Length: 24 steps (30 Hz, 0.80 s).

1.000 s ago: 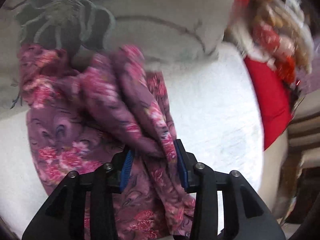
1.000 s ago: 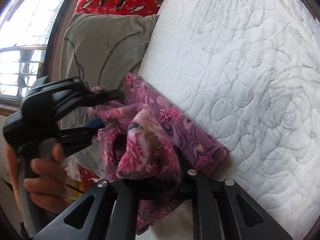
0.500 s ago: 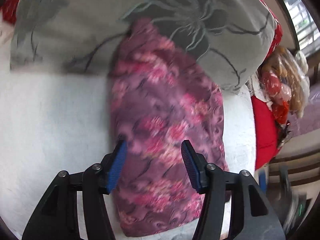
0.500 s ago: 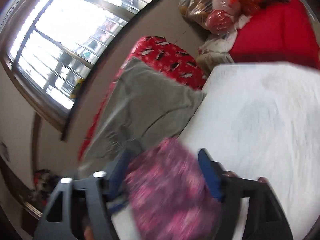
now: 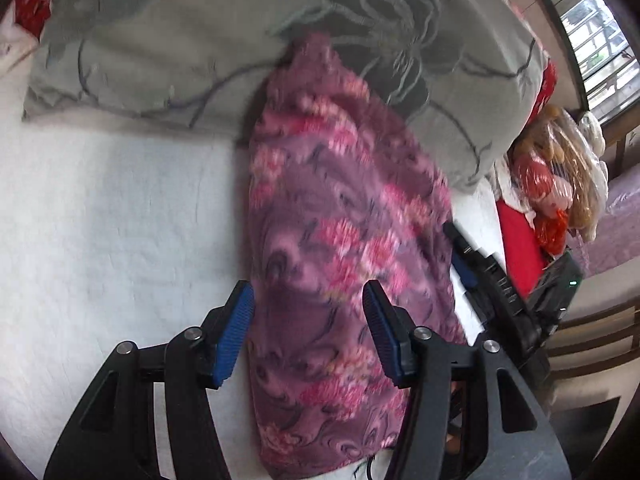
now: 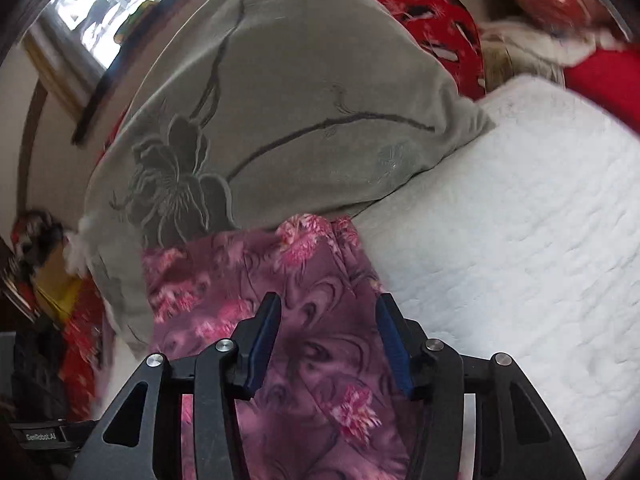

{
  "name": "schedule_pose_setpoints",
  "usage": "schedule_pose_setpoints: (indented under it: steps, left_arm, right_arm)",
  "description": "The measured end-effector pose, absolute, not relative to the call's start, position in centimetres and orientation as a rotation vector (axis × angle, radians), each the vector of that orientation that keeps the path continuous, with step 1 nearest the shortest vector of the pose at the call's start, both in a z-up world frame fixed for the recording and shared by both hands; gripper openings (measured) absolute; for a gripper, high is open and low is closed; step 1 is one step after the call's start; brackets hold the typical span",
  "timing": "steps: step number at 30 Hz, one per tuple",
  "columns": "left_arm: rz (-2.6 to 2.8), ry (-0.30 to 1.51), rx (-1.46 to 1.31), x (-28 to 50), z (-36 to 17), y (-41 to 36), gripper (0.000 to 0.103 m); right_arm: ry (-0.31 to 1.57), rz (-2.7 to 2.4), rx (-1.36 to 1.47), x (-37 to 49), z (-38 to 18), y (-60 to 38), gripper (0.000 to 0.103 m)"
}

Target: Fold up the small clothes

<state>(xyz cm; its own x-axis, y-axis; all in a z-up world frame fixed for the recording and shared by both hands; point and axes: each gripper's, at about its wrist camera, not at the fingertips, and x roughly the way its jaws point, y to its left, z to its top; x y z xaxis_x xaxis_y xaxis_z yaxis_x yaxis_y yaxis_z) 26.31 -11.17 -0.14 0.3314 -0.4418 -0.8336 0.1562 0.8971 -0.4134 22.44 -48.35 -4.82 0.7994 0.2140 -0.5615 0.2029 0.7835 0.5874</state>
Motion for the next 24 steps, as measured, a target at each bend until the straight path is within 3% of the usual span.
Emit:
schedule_pose_setpoints:
  steps: [2, 3, 4, 6, 10, 13, 16, 17, 20, 21, 23, 24]
  left_arm:
    - [-0.368, 1.155, -0.233, 26.9, -0.2, -12.1, 0.057]
    - [-0.356, 1.158, -0.216, 27.1, -0.5, -12.4, 0.057]
    - [-0.346, 1.169, -0.206, 27.4, -0.9, -12.9, 0.057]
    - [-0.328, 1.198, -0.207, 27.8, -1.9, -13.3, 0.057]
    - [-0.291, 1.234, -0.244, 28.1, -3.8, -13.0, 0.073]
    - [-0.296, 1.255, -0.292, 27.9, -3.2, -11.9, 0.072]
    - [-0.306, 1.225, -0.314, 26.6, -1.9, -10.5, 0.072]
    - [-0.315, 1.208, -0.321, 25.8, -1.4, -10.0, 0.072]
    - [-0.327, 1.212, -0.317, 24.1, -1.8, -10.0, 0.072]
    - [-0.328, 1.227, -0.291, 23.5, -2.5, -10.5, 0.072]
    - [-0.312, 1.258, -0.225, 22.7, -3.7, -11.7, 0.073]
    - [-0.309, 1.27, -0.213, 22.3, -4.0, -12.2, 0.073]
  right_arm:
    - [0.71, 0.021, 0.68, 23.1, -5.6, -48.0, 0.052]
    - [0.714, 0.042, 0.663, 23.2, -5.7, -47.9, 0.046]
    - [0.695, 0.052, 0.645, 23.4, -5.5, -47.5, 0.007]
    - [0.623, 0.113, 0.66, 22.5, -4.4, -47.9, 0.004]
    - [0.617, 0.047, 0.674, 22.3, -4.1, -49.2, 0.004]
    - [0.741, 0.036, 0.744, 23.0, -7.0, -49.6, 0.005]
    - [0.683, 0.108, 0.828, 21.1, -5.2, -51.6, 0.012]
    - [0.669, 0.118, 0.809, 20.3, -4.5, -52.1, 0.015]
    - [0.711, 0.133, 0.737, 18.4, -3.9, -52.6, 0.046]
    - [0.76, 0.159, 0.709, 18.2, -4.6, -52.0, 0.047]
    - [0.838, 0.185, 0.669, 18.3, -6.3, -50.4, 0.042]
    - [0.877, 0.204, 0.642, 18.6, -6.9, -49.6, 0.015]
